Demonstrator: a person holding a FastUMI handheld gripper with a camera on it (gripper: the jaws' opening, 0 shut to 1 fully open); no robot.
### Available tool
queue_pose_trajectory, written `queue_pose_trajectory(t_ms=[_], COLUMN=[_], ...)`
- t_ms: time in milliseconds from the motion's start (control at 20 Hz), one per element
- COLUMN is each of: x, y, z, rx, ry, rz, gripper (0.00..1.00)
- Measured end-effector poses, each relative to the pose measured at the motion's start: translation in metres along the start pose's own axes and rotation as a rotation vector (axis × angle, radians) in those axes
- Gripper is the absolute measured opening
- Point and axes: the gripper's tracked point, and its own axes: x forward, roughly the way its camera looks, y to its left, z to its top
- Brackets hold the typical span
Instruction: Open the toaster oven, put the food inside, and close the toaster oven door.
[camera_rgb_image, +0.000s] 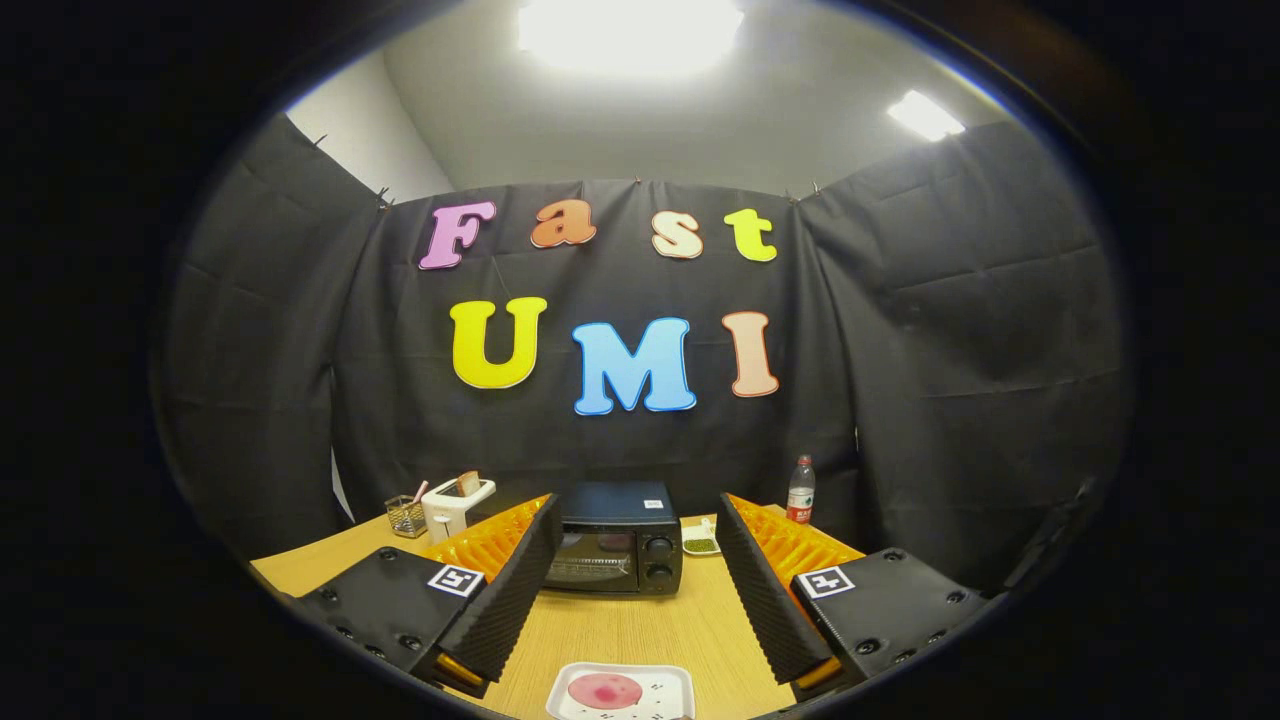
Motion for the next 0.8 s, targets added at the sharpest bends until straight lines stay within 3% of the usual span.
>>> queue_pose_trajectory(t_ms=[800], x=[0.026], y=[0.027], z=[-0.011], rx=[-0.036], ry=[0.038], rz=[0.047], gripper=[0.98])
